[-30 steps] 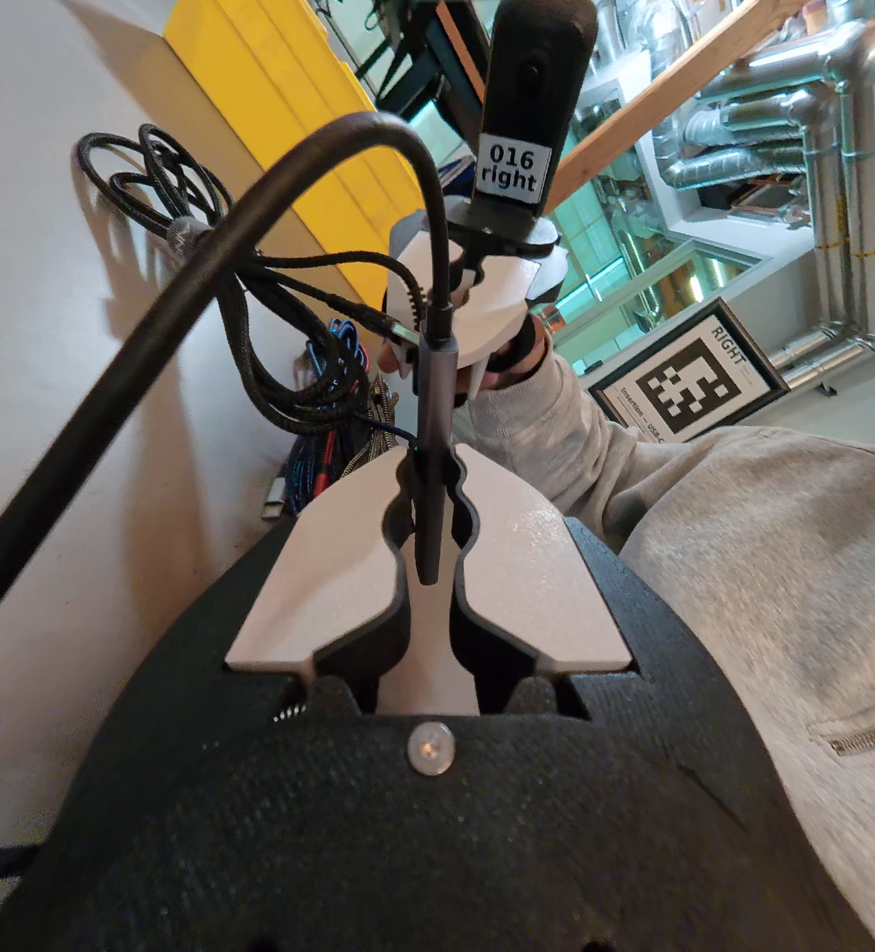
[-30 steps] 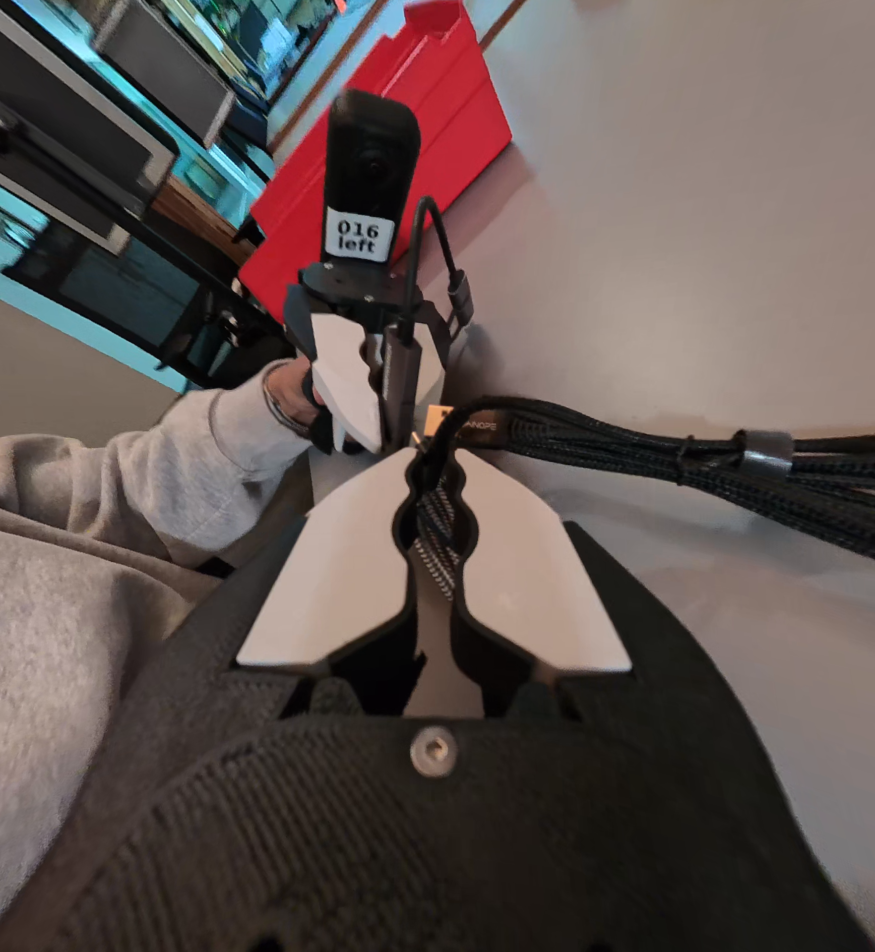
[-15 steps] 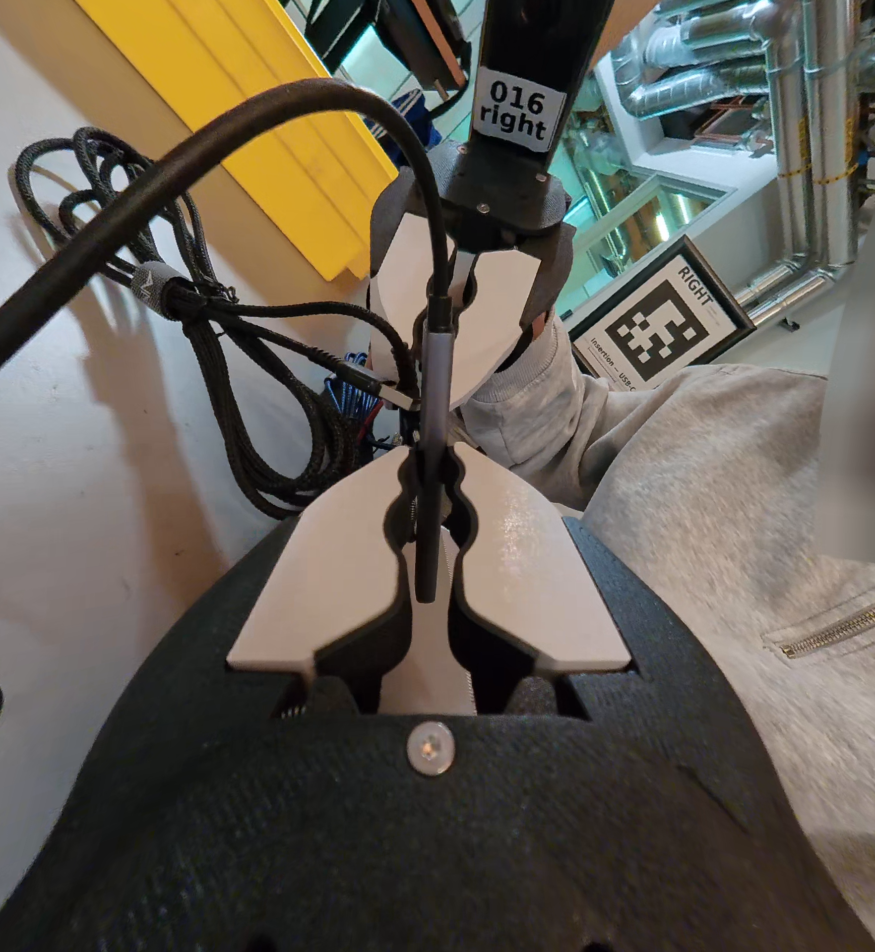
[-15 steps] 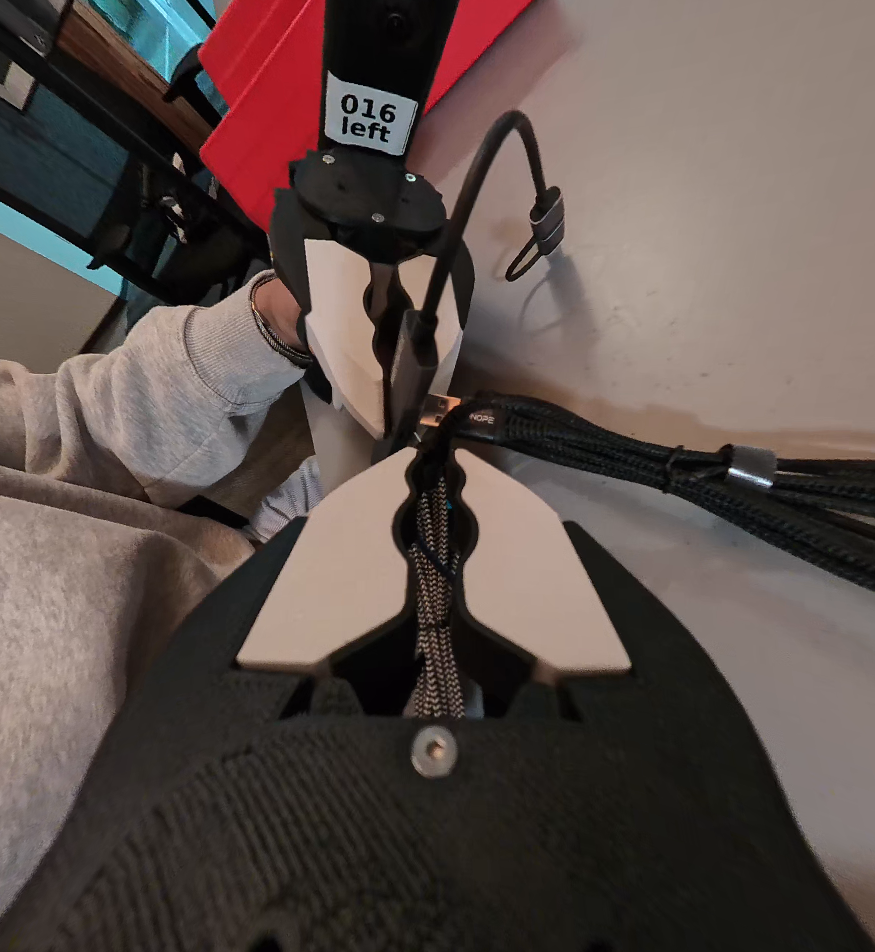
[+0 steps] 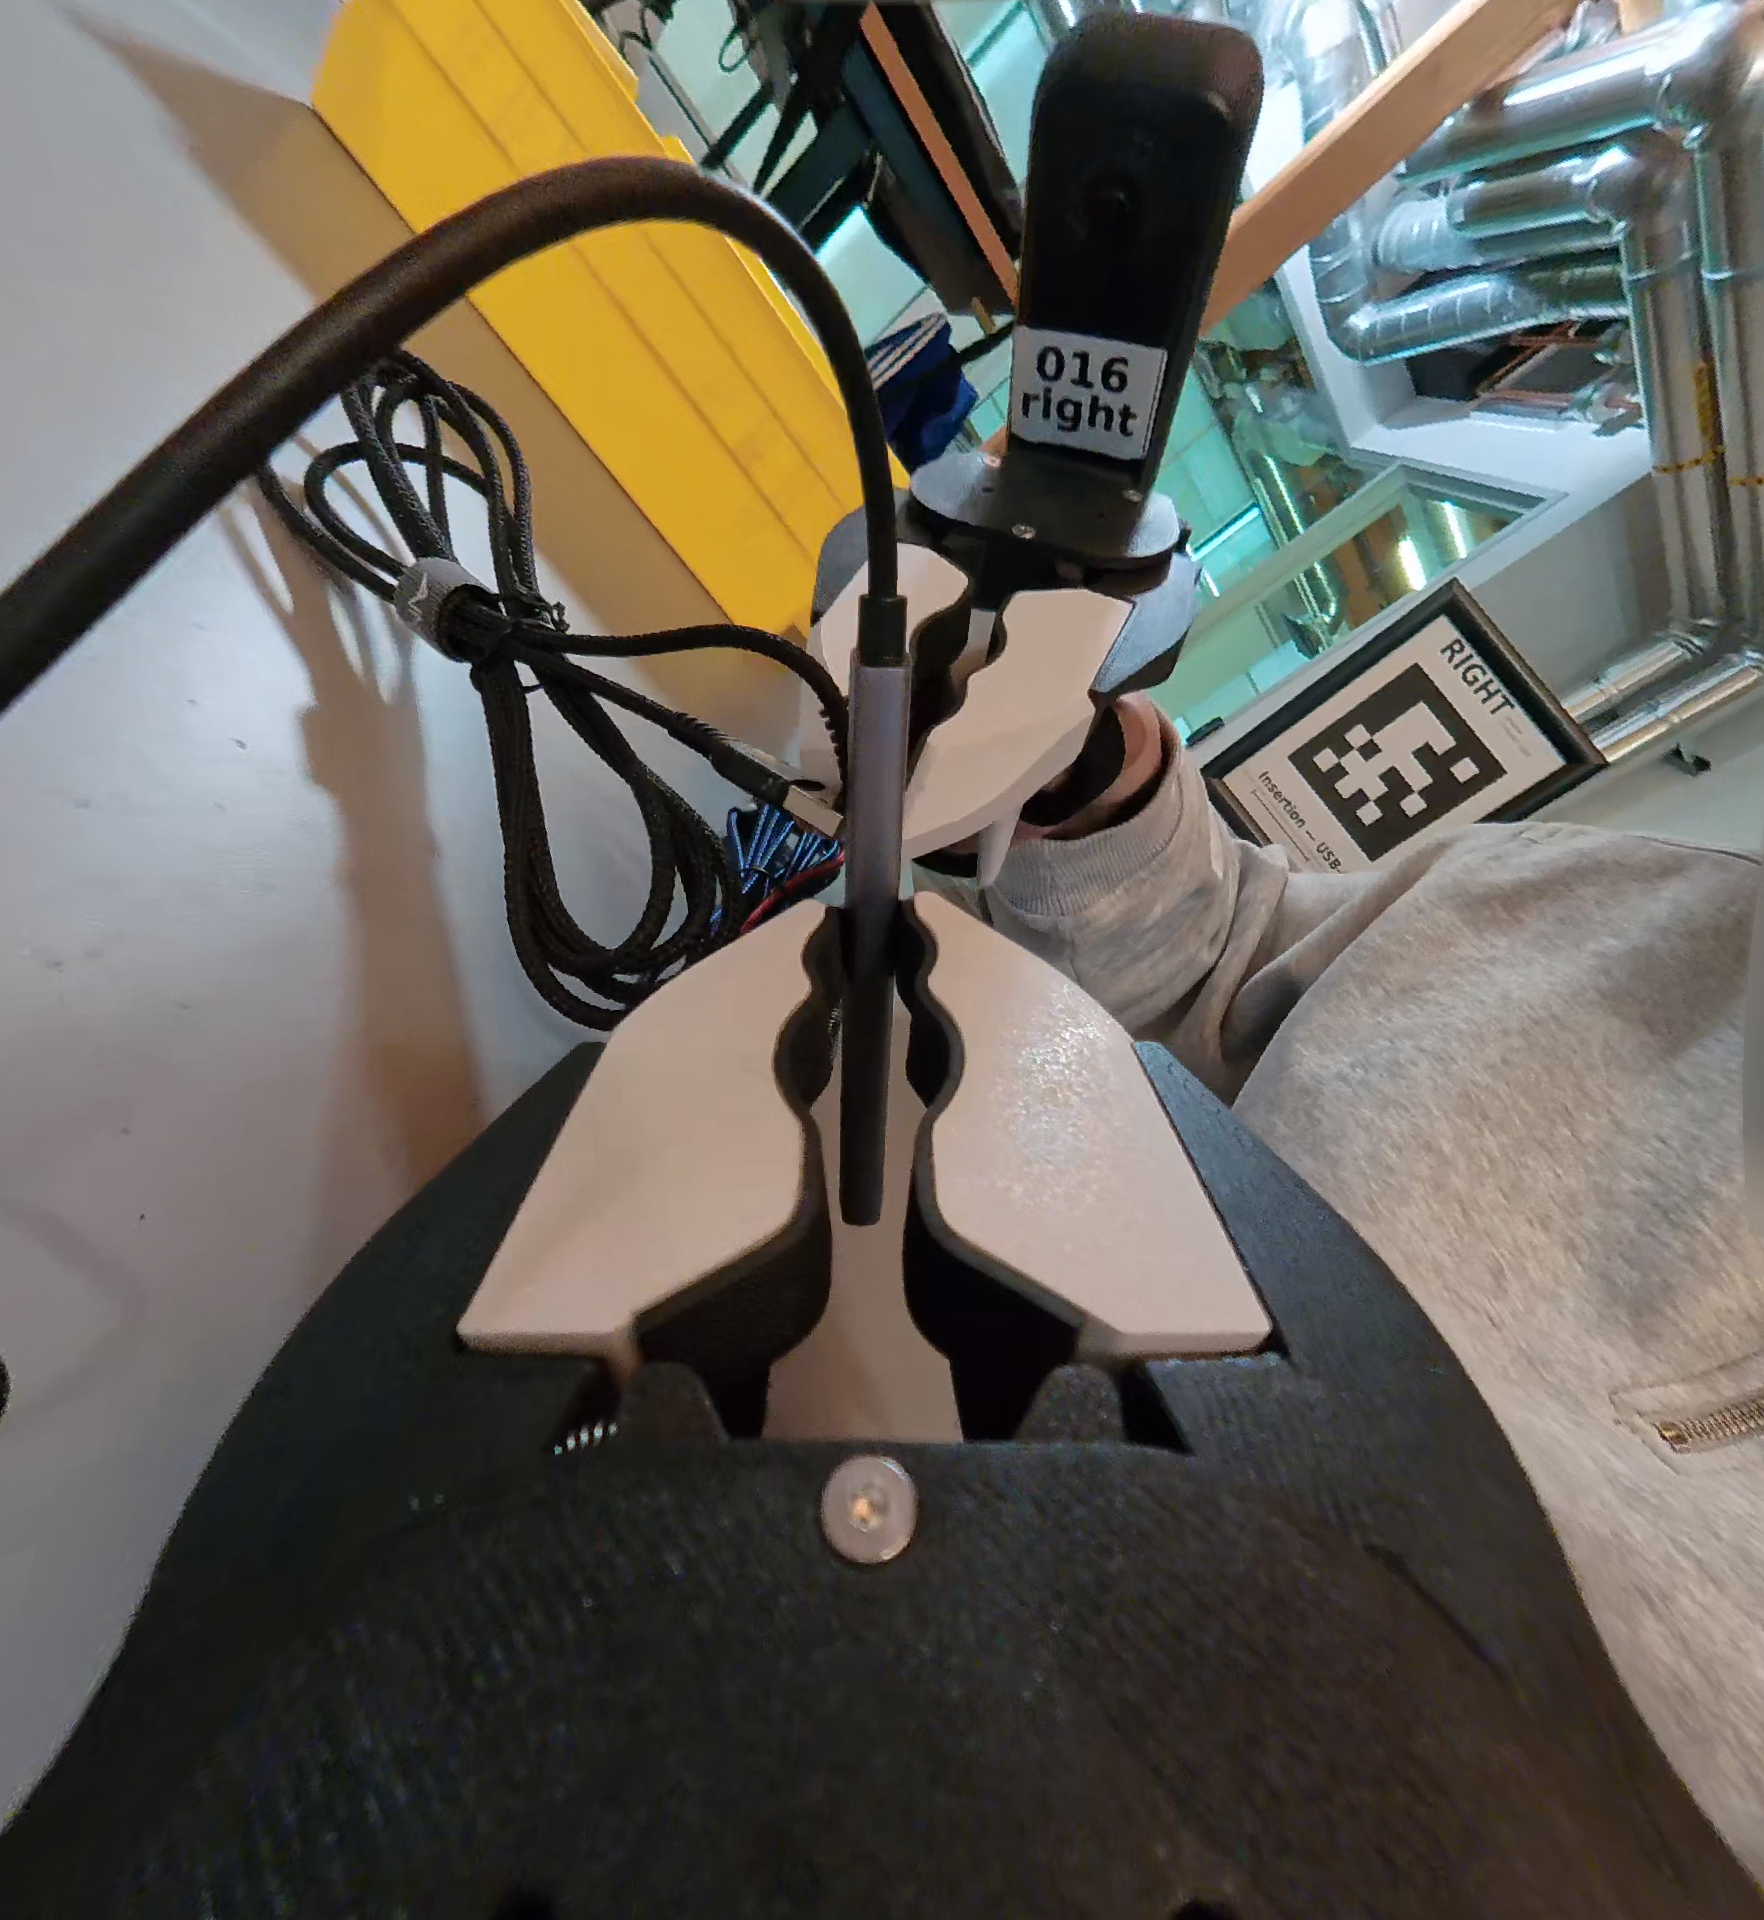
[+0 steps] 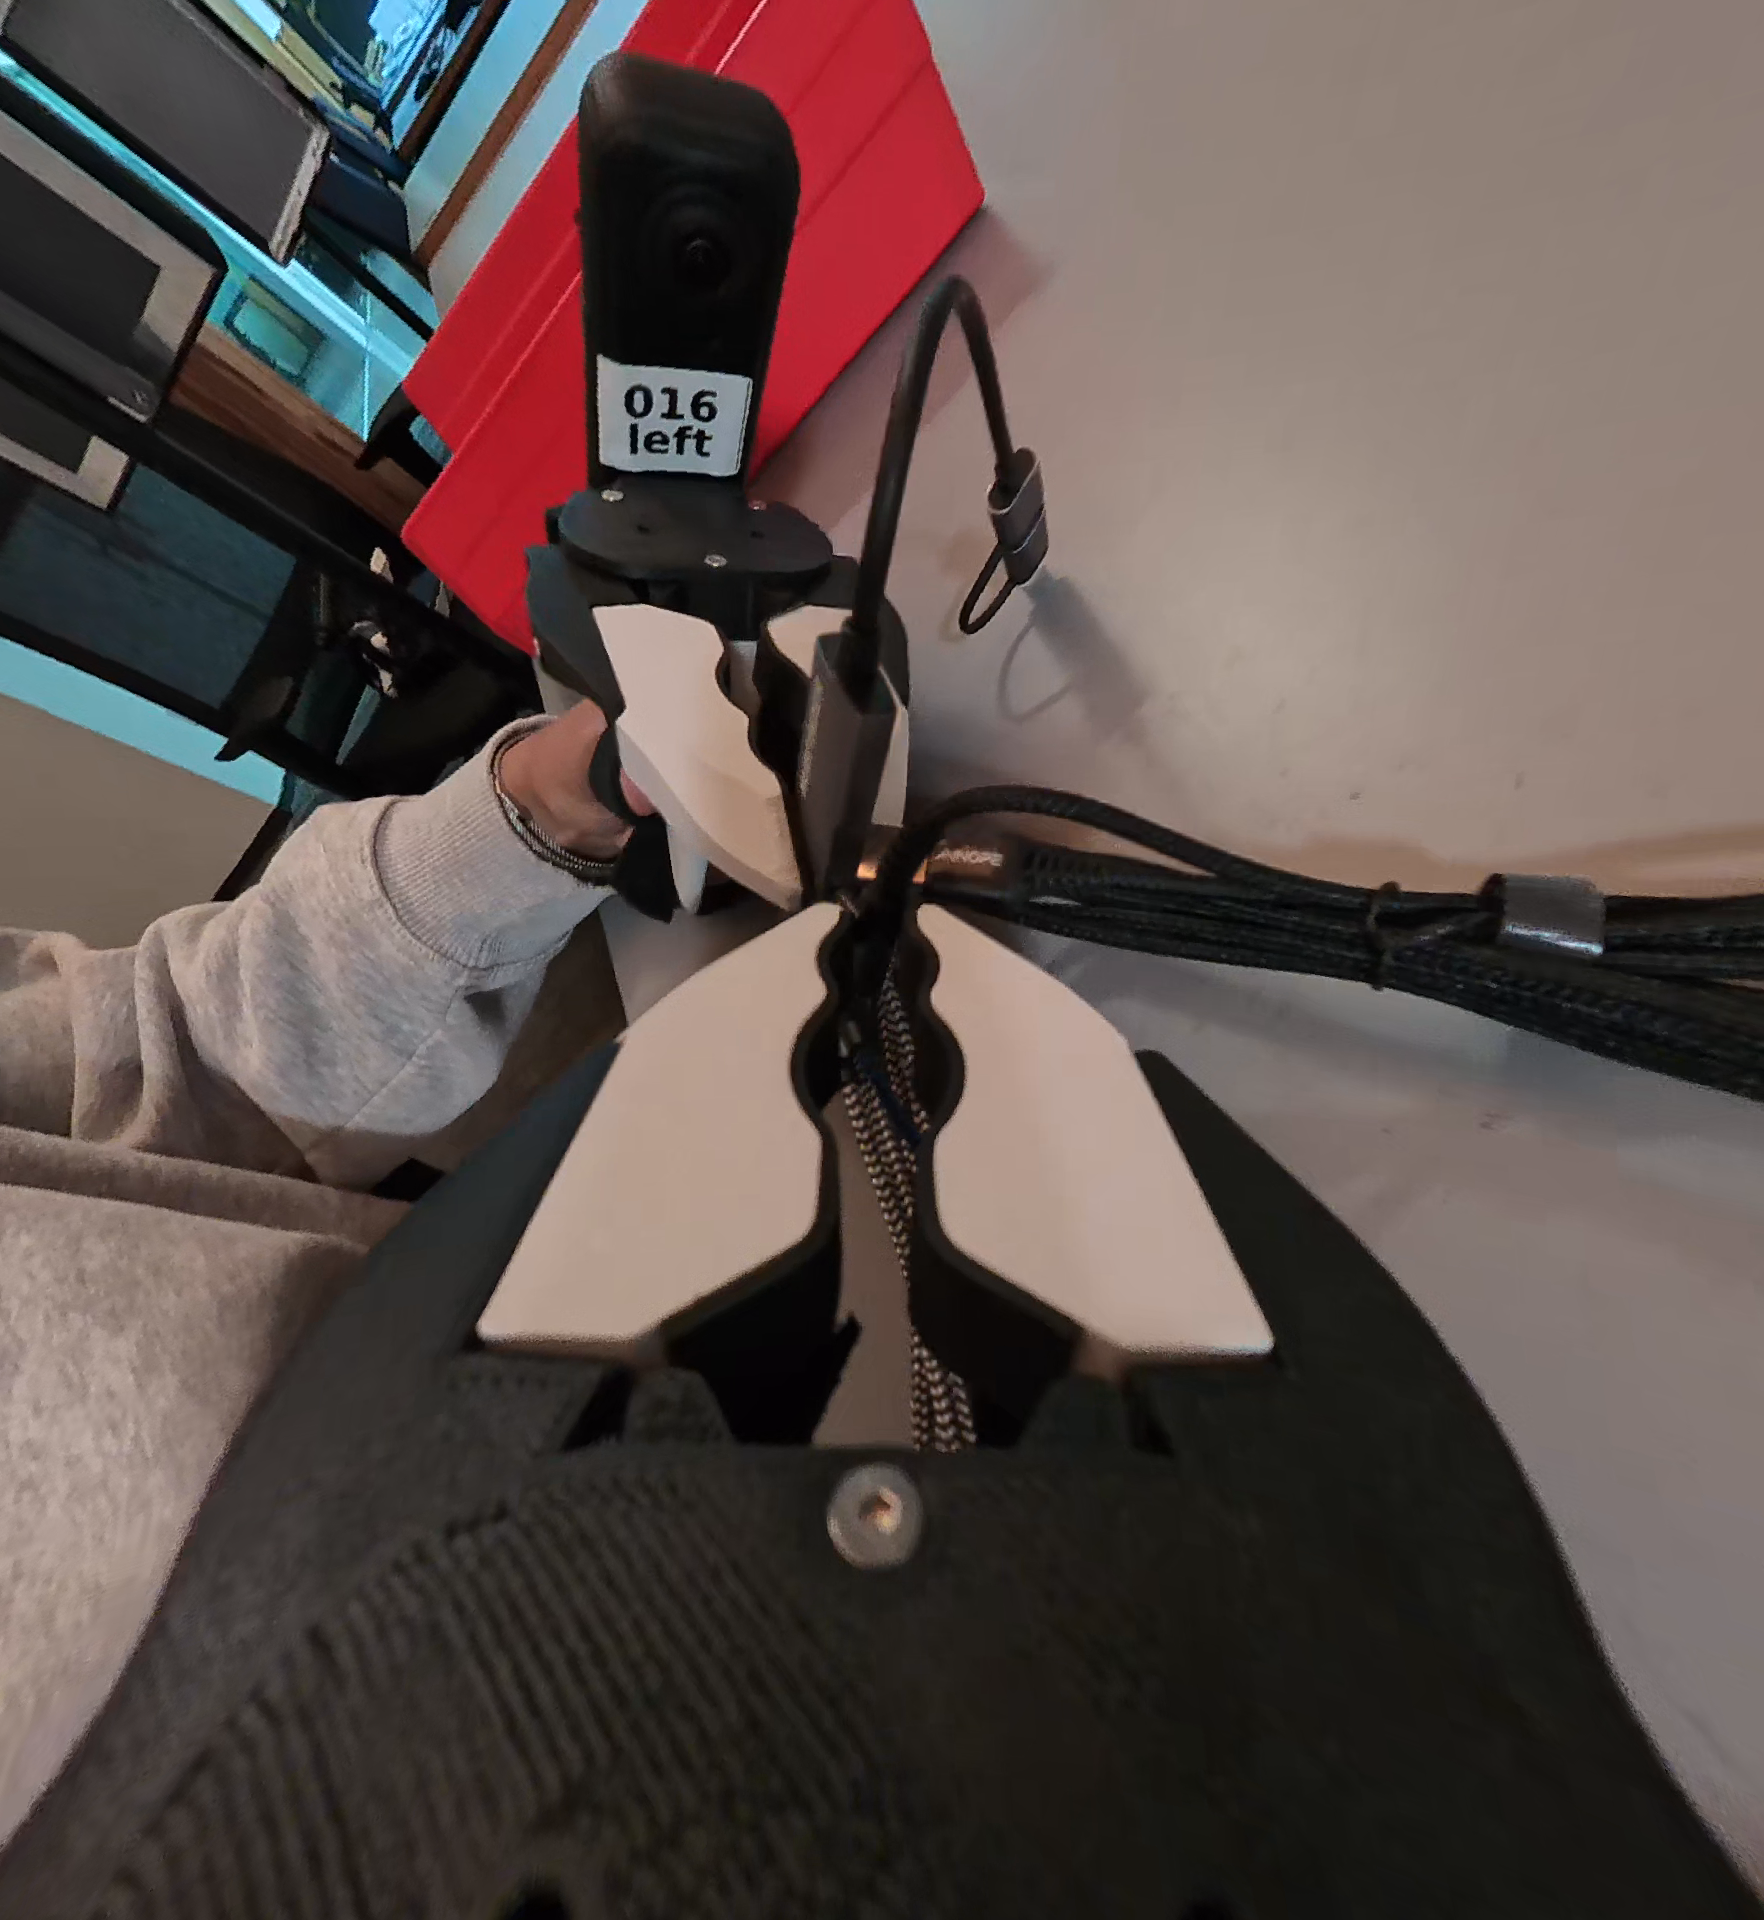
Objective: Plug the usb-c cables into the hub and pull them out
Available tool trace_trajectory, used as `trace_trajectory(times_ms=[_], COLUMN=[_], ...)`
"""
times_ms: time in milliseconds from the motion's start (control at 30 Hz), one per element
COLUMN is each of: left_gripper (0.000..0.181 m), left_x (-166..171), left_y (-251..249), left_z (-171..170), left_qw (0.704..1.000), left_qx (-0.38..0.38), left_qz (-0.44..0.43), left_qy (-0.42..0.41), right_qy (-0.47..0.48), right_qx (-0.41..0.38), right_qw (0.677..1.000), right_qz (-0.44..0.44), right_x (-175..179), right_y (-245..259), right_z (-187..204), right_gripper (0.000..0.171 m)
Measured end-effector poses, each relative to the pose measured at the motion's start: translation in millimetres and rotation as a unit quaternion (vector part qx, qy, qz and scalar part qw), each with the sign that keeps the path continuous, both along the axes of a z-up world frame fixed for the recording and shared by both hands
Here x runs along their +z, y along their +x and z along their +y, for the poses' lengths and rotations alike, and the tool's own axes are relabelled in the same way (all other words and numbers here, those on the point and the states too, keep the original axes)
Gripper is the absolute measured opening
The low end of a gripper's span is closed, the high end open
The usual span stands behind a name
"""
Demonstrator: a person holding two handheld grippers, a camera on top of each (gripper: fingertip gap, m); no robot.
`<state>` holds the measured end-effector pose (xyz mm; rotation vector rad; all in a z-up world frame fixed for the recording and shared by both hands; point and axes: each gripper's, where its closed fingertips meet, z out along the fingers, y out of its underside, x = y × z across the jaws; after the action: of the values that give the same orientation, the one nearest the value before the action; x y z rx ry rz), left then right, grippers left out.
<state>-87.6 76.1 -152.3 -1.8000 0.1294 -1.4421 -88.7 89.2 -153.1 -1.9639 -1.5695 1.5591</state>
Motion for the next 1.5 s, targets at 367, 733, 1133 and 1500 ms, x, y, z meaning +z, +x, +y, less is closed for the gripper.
trace_trajectory(times_ms=[367, 733, 1133, 1500], left_gripper=[0.007, 0.007, 0.007, 0.008], left_x=[1.9, -1.3, 2.2, 2.8], left_y=[-9.1, -10.3, -13.1, -13.7], left_z=[5.2, 8.7, 10.8, 9.4], left_qw=[1.000, 0.999, 0.998, 0.999], left_qx=[0.028, 0.038, 0.056, 0.043], left_qz=[-0.012, -0.002, 0.003, -0.019], left_qy=[0.001, -0.008, 0.009, -0.001], right_qy=[-0.078, -0.099, -0.124, 0.160], right_qx=[-0.056, -0.079, -0.085, -0.081], right_qw=[0.993, 0.989, 0.986, 0.976], right_qz=[0.067, 0.073, 0.068, 0.124], right_x=[1.8, -1.3, 0.5, 17.2], right_y=[-12.1, -15.5, -18.9, 12.2], right_z=[3.8, 6.5, 5.3, 76.4], right_gripper=[0.008, 0.008, 0.008, 0.031])
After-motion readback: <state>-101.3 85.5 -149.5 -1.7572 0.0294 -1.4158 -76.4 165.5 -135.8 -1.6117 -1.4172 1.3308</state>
